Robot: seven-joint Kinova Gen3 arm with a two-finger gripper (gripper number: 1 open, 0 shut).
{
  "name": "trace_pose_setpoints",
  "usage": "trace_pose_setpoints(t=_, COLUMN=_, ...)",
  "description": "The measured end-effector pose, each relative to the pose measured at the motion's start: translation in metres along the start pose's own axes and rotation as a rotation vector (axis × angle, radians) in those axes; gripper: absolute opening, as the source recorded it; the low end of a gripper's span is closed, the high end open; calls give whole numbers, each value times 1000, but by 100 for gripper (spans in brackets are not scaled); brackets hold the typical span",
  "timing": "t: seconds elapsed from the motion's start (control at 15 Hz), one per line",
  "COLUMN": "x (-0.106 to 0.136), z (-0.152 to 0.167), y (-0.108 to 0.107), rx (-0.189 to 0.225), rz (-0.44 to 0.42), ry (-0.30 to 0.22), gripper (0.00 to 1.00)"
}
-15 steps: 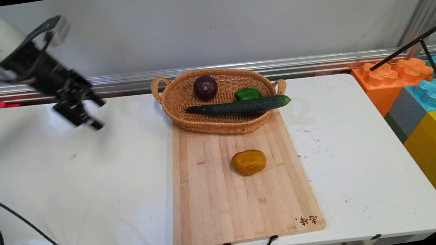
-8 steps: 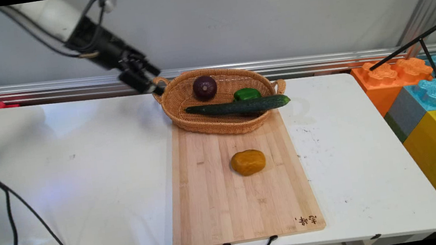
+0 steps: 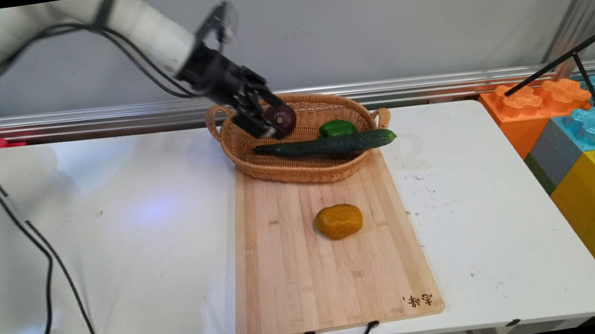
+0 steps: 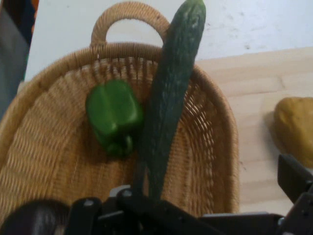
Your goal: Pick up the cucumber from the vegetable basket
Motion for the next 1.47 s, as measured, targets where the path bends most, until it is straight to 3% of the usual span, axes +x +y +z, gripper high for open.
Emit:
trace_pose_setpoints(t=0.33, x=12, z=70, y=-14, rx=-9, rz=190, ry=-15, gripper=100)
trace_pose_setpoints(t=0.8, x=23, z=123, y=-28, rx=13, rz=353, ry=-29, gripper=100)
trace_pose_setpoints(t=1.47, x=35, z=155, y=-38, rx=-2, rz=445, ry=-27, gripper=100)
